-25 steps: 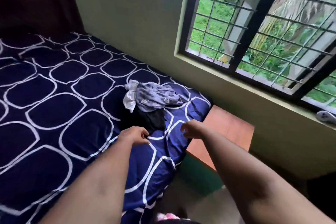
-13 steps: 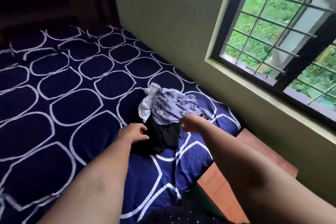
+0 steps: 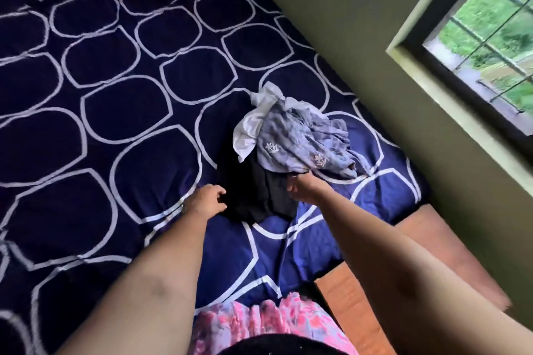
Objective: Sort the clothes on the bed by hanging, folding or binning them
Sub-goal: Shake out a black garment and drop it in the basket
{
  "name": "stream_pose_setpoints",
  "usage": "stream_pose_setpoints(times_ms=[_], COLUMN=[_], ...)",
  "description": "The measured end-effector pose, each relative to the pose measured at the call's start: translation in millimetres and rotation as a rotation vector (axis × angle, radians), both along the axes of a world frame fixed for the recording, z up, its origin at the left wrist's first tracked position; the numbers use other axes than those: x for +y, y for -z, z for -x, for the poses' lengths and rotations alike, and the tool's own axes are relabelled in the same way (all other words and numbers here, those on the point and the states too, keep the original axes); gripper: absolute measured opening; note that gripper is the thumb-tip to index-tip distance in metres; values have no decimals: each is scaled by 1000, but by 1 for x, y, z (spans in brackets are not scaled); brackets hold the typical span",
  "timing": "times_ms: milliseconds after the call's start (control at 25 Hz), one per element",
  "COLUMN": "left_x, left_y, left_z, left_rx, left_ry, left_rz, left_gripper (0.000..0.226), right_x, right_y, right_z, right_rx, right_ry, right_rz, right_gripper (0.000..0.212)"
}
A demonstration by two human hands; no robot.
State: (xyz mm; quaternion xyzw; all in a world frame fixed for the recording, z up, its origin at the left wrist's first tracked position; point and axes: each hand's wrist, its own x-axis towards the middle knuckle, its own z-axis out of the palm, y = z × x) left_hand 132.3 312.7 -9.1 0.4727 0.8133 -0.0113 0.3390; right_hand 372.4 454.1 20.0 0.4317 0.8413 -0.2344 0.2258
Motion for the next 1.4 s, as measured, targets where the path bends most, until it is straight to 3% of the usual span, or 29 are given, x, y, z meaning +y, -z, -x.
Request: stream_pose_setpoints(times_ms=[240, 400, 440, 560, 680, 760, 880, 1040, 1400], left_x=[11, 22, 24, 26, 22, 15, 12, 21, 29], left_y=[79, 122, 129, 138, 127, 114, 82, 2, -218], left_z=[-1, 1, 1, 2, 3, 7, 10, 12, 41], left_rx=[48, -89, -101, -104, -90, -103, -185, -310, -547], left_ry=[-167, -336, -397, -517, -544, -579, -648, -735, -750], left_rz=[77, 83, 62, -6, -14, -30, -96, -327, -935], left_gripper=[67, 84, 83, 56, 40, 39, 44, 46, 32], right_x=[-17, -28, -31, -31, -19, -16, -16, -10, -7], right_y=[91, 129, 137, 151, 147, 135, 101, 27, -194], right_z=[-8, -13, -12, -5, 1, 3, 3, -6, 2], right_rx=[-34, -82, -100, -57, -45, -23, 101, 304, 592], right_ry=[151, 163, 134, 178, 183, 198, 404, 670, 666], right_rz=[128, 104, 50, -128, -145, -125, -87, -154, -507], right_gripper=[41, 78, 75, 37, 28, 32, 37, 32, 24])
